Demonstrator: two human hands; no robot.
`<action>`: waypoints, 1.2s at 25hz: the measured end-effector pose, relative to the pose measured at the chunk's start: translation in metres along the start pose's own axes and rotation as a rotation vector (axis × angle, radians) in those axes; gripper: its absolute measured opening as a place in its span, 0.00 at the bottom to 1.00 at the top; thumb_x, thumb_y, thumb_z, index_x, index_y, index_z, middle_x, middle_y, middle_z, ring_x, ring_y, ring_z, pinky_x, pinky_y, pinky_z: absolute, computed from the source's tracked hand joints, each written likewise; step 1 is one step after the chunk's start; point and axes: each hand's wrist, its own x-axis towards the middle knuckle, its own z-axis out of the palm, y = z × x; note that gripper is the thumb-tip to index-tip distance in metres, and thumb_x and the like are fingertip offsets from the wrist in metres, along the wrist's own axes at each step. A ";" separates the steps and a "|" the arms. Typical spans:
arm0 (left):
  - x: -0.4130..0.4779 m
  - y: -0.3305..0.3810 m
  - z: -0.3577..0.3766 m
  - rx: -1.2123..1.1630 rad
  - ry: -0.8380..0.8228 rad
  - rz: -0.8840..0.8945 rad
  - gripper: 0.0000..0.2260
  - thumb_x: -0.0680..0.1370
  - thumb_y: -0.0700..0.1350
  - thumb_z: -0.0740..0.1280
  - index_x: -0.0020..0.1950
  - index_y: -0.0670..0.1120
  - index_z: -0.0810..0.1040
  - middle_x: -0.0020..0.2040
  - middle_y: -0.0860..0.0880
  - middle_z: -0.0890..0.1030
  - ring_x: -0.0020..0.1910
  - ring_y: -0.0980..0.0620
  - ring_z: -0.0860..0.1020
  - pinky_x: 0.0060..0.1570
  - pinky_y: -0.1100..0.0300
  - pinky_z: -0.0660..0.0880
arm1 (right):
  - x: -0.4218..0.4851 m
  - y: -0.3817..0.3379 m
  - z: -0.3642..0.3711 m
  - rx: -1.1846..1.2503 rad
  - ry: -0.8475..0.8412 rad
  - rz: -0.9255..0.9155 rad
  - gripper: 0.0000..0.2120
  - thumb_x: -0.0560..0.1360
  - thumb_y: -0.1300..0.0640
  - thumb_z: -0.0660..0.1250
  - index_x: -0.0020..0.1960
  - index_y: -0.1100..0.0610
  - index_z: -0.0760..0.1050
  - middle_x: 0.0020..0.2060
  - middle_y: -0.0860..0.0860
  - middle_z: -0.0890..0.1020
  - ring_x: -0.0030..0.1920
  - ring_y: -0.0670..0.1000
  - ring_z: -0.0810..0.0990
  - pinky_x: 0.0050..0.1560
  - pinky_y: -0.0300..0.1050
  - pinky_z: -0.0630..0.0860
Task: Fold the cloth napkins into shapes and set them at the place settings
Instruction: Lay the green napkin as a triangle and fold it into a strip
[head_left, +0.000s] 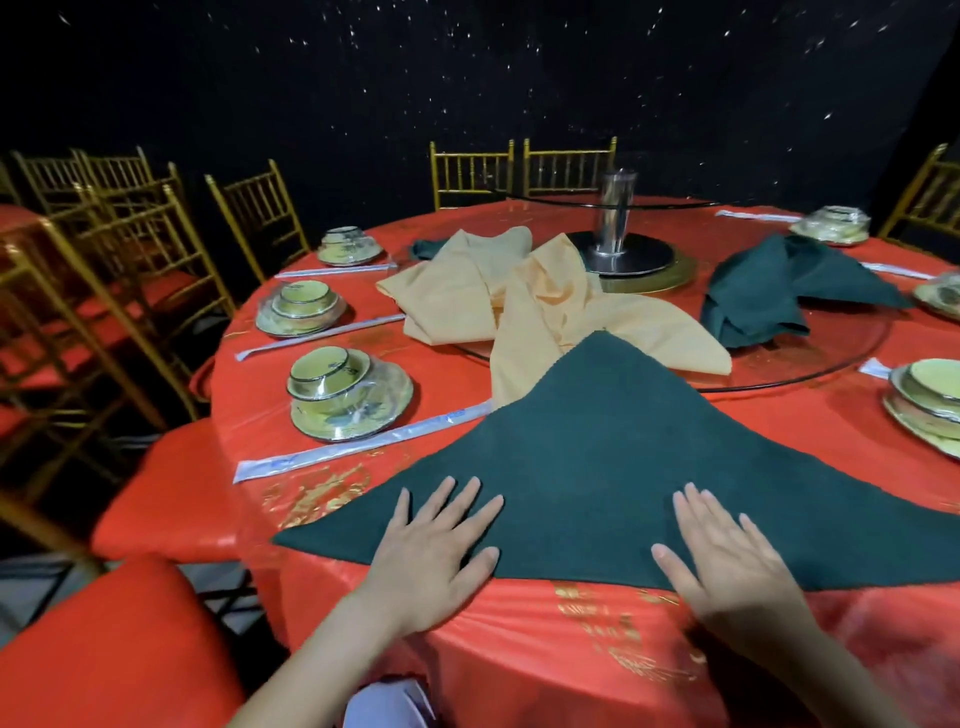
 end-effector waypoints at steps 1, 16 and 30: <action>-0.001 -0.009 -0.001 0.001 0.003 -0.006 0.32 0.70 0.69 0.33 0.75 0.64 0.43 0.77 0.59 0.42 0.76 0.55 0.39 0.72 0.43 0.37 | 0.000 0.000 0.001 0.004 0.006 0.003 0.50 0.59 0.34 0.25 0.77 0.52 0.44 0.77 0.47 0.46 0.75 0.43 0.42 0.73 0.43 0.41; -0.005 -0.025 -0.017 -0.169 0.185 0.224 0.33 0.73 0.73 0.46 0.72 0.58 0.65 0.74 0.61 0.58 0.74 0.62 0.55 0.74 0.57 0.50 | 0.000 0.023 -0.009 0.214 -0.125 -0.265 0.43 0.60 0.19 0.34 0.70 0.36 0.39 0.70 0.35 0.36 0.68 0.31 0.31 0.69 0.32 0.34; 0.006 -0.016 -0.002 -0.069 0.366 0.276 0.09 0.77 0.54 0.55 0.44 0.54 0.74 0.38 0.57 0.75 0.39 0.53 0.78 0.33 0.60 0.76 | -0.021 0.063 -0.001 0.182 0.394 -0.411 0.11 0.75 0.42 0.59 0.39 0.46 0.73 0.33 0.39 0.76 0.36 0.40 0.74 0.39 0.37 0.65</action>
